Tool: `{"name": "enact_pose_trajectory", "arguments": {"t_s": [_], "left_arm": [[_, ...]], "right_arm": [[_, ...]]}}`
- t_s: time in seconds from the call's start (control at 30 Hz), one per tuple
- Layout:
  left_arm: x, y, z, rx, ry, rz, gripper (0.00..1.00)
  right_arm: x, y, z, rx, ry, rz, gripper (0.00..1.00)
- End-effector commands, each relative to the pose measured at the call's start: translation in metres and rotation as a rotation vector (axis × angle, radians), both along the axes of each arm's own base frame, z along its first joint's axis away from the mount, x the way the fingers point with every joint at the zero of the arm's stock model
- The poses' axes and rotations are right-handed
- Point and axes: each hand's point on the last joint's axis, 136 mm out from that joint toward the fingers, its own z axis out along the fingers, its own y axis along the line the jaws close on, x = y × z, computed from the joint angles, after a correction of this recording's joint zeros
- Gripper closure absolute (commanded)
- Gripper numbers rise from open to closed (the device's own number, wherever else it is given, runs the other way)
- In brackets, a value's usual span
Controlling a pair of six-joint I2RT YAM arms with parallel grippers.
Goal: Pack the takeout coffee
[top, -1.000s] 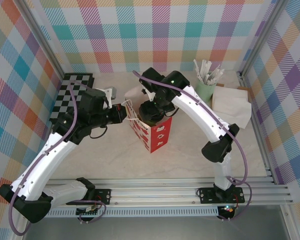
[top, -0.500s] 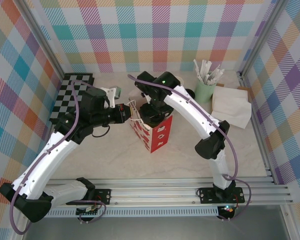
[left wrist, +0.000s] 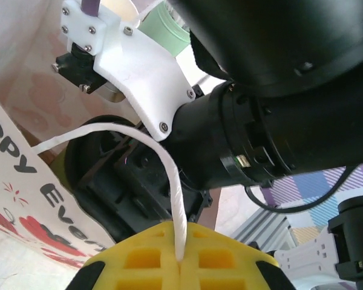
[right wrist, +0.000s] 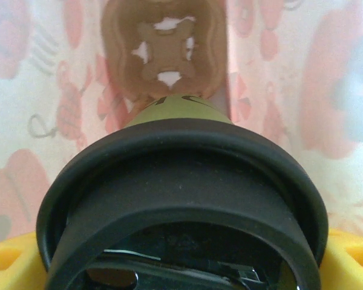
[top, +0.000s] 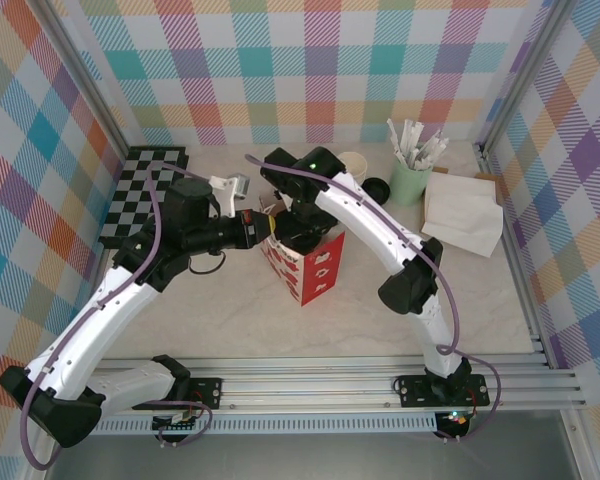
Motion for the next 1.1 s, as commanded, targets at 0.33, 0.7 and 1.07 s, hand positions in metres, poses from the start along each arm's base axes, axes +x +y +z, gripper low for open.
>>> {"name": "enact_pose_trajectory", "arguments": {"t_s": [0.33, 0.7, 1.07], "left_arm": [[-0.026, -0.02, 0.04, -0.14, -0.079, -0.066, 1.0], [0.006, 0.078, 0.041, 0.225, -0.146, 0.239, 0.06], [0.092, 0.027, -0.011, 0.29, -0.09, -0.14, 0.25]], "right_arm": [[-0.036, -0.039, 0.0, -0.099, 0.071, 0.049, 0.33], [-0.049, -0.042, -0.003, -0.047, 0.089, 0.096, 0.33], [-0.048, -0.048, -0.007, -0.06, 0.063, 0.085, 0.34]]}}
